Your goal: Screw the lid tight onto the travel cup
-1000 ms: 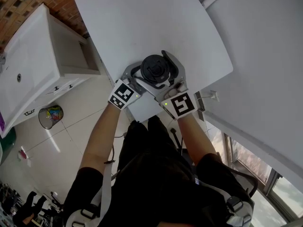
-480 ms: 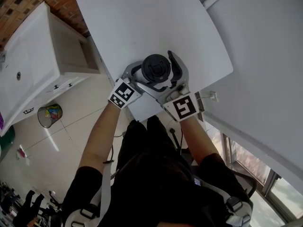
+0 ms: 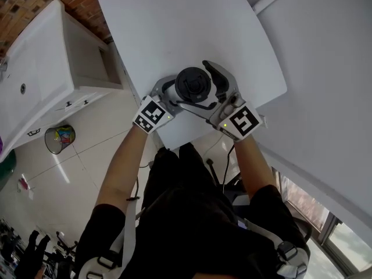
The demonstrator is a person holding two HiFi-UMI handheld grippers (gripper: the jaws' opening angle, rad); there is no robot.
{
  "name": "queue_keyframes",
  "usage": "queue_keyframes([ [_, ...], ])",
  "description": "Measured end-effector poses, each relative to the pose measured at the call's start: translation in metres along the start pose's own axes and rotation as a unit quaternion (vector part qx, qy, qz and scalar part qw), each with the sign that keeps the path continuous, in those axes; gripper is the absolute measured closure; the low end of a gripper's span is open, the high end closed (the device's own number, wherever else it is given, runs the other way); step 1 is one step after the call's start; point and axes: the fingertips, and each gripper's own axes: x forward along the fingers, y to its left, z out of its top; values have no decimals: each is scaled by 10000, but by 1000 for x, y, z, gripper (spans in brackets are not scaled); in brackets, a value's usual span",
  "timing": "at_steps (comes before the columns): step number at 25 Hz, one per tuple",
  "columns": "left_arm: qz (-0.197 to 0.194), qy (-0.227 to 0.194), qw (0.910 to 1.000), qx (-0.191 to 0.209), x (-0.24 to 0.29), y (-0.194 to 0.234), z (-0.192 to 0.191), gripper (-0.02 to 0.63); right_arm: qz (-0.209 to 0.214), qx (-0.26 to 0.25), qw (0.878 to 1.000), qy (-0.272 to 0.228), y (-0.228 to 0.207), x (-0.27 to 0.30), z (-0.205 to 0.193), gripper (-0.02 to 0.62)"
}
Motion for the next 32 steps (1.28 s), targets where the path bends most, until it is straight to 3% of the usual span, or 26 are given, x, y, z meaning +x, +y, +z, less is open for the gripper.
queue_keyframes([
  [2, 8, -15, 10000, -21, 0, 1, 1, 249, -15, 6, 10000, 9, 2, 1, 0, 135],
  [6, 6, -8, 10000, -8, 1, 0, 1, 249, -279, 65, 9996, 48, 4, 1, 3, 135],
  [15, 12, 11, 10000, 21, 1, -2, 1, 249, -1752, 43, 9845, -105, -3, -6, 1, 138],
  [18, 9, 11, 10000, 25, 0, -1, 1, 247, -2002, 155, 9795, -154, -4, -6, -3, 153],
  [21, 10, 17, 10000, 20, 1, -1, 1, 249, -1616, 226, 9865, -149, -2, -6, -9, 114],
  [28, 15, 23, 10000, 35, 1, -1, 0, 247, -65, -2, 9997, 256, 5, -4, 2, 94],
  [32, 8, 23, 10000, 22, 2, -2, 0, 247, 171, 11, 9998, -108, 4, -2, 10, 95],
])
